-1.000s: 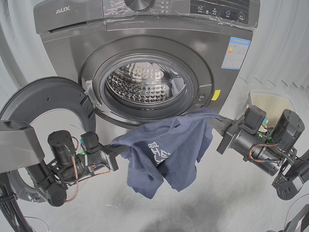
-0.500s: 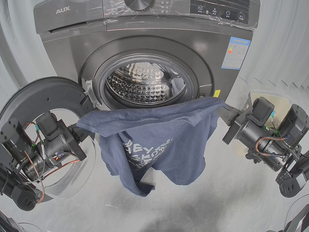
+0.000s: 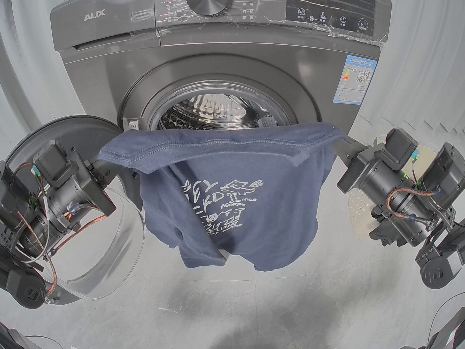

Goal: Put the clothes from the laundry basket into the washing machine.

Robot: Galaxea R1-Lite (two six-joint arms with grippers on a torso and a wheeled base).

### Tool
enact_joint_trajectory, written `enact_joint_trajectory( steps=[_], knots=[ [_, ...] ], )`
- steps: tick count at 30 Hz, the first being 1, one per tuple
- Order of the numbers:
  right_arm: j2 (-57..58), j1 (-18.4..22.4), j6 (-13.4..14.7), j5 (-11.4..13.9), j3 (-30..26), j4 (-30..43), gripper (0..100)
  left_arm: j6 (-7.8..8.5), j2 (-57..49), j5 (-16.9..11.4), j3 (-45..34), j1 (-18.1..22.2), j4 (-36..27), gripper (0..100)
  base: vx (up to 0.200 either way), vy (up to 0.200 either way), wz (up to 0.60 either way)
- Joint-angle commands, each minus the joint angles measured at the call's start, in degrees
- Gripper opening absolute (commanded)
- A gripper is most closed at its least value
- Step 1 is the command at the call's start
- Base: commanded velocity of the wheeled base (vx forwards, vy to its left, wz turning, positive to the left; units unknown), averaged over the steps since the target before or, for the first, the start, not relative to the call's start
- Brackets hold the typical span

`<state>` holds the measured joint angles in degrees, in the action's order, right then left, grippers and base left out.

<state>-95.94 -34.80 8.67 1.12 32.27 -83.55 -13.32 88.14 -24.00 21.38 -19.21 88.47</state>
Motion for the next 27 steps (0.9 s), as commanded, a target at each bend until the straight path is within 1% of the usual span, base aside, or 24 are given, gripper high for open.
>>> enact_joint_trajectory(
  steps=[1, 6, 12, 27],
  knots=[
    [0.49, -0.09, 0.03, -0.07, 1.22, 0.06, 0, -0.04, -1.13, 0.01, 0.94, -0.04, 0.04, 0, 0.0, 0.0, 0.0],
    [1.72, 0.53, -0.05, -0.15, 1.92, 0.15, 0, -0.04, -0.95, 0.1, 1.47, 0.05, 0.04, 0, 0.0, 0.0, 0.0],
    [2.78, 2.99, -0.41, 0.11, 1.31, 0.23, 0, 0.14, -0.95, -0.43, 0.77, 0.93, 0.13, 0, 0.0, 0.0, 0.0],
    [3.74, 2.99, -0.58, 0.11, 1.31, 0.67, 0, 0.05, -0.86, -0.43, 0.94, 0.93, 0.04, 0, 0.0, 0.0, 0.0]
  ],
)
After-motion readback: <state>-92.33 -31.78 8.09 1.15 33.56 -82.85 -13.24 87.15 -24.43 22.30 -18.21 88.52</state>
